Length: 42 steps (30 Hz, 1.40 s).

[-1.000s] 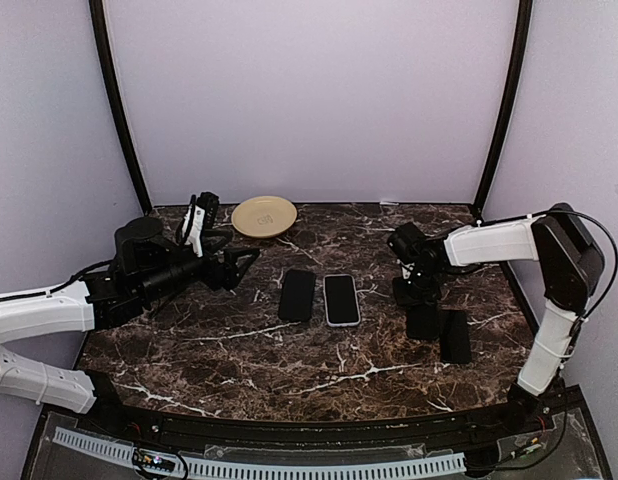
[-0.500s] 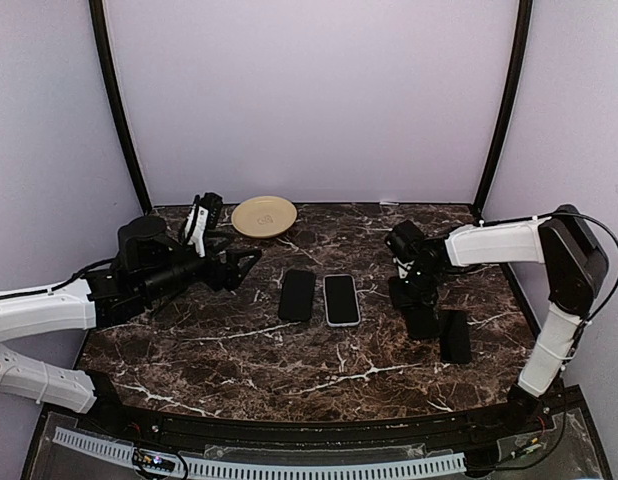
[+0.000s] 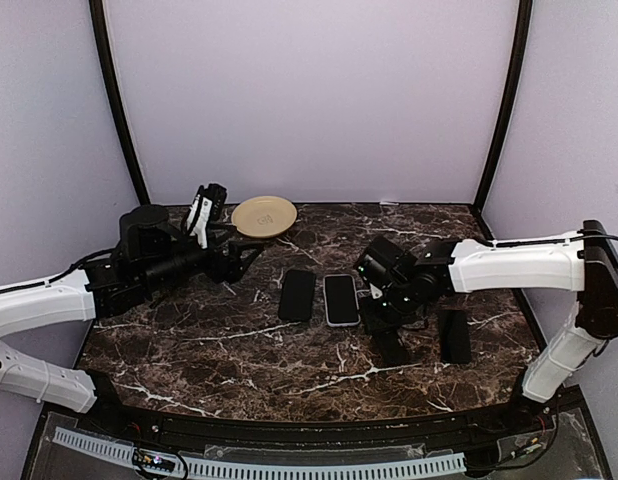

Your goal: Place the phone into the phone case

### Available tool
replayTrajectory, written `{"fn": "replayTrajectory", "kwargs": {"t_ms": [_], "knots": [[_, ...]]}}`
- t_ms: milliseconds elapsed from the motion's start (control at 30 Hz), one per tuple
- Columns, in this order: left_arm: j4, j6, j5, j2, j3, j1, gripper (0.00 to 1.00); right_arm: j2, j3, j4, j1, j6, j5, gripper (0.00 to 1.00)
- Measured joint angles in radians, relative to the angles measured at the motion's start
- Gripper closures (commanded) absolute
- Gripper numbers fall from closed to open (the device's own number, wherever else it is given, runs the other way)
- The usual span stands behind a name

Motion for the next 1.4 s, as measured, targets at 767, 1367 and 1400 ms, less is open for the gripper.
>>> {"fn": "replayTrajectory", "kwargs": {"t_ms": [767,1367,1400], "knots": [[-0.054,0.007,-0.035,0.006,0.089,0.000,0.17,0.094,-0.049,0.042,0.163,0.157,-0.045,0.55],[-0.039,0.035,-0.045,0.000,0.045,0.000,0.17,-0.318,-0.370,-0.048,-0.526,0.000,0.030,0.01],[-0.039,0.035,-0.045,0.000,0.045,0.000,0.17,-0.307,-0.378,-0.049,-0.553,-0.013,0.025,0.01]]}}
